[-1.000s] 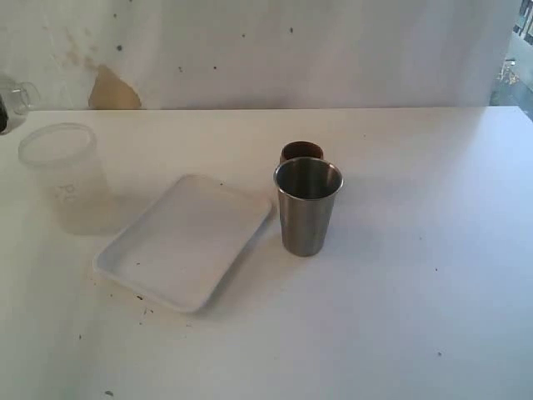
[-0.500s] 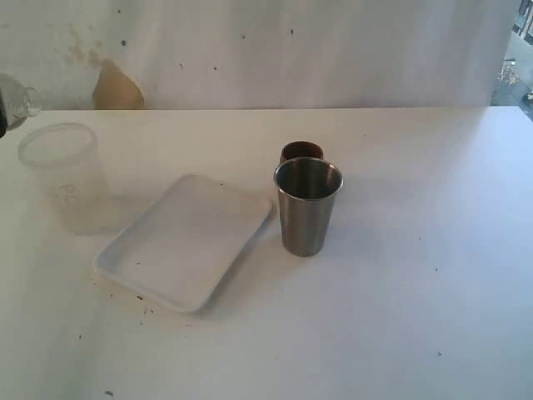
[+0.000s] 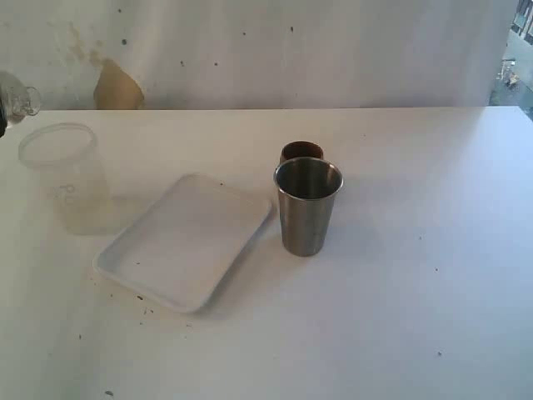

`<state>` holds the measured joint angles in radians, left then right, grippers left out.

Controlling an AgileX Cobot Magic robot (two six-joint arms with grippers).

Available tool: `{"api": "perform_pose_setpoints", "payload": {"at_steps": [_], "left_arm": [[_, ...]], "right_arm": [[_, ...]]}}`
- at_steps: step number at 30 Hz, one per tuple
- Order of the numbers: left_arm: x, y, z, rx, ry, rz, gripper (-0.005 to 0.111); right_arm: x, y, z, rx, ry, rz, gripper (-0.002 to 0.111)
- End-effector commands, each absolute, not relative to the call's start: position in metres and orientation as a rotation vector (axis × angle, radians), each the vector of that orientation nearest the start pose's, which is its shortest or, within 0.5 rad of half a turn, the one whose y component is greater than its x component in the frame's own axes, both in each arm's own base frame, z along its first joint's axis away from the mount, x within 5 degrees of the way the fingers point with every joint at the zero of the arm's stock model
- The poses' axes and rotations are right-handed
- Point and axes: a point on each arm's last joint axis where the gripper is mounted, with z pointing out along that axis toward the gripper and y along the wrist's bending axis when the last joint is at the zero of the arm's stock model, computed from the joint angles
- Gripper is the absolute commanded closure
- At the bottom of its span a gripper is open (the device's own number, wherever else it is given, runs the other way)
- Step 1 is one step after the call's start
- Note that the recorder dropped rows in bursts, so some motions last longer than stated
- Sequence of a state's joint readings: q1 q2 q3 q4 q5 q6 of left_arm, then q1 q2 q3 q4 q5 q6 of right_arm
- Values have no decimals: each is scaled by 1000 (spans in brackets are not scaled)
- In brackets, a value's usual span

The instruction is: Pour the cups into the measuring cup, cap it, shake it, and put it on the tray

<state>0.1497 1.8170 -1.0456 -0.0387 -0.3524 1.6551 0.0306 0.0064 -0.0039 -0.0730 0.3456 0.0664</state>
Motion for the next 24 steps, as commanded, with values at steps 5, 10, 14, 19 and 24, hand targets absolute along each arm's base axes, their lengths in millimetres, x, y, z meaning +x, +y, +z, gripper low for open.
{"api": "perform_pose_setpoints", "payload": {"at_steps": [5,10,14,19,24], "left_arm": [[400,59,236,1334,1431,1264,107],[400,57,236,1384,1389,1276,107],[400,57,236,1390,1382,1280,107],[400,56,236,1422,1354,1287,107],[400,56,236,1432,1349,1292,107]], "right_arm": [[54,-1,182,-13,1825,-5,108],[54,-1,182,-13,1825,-5,108],[54,-1,182,-13,1825,-5,108],[54,-1,182,-13,1825,-5,108],[54,-1,182,0,1825,4,108]]}}
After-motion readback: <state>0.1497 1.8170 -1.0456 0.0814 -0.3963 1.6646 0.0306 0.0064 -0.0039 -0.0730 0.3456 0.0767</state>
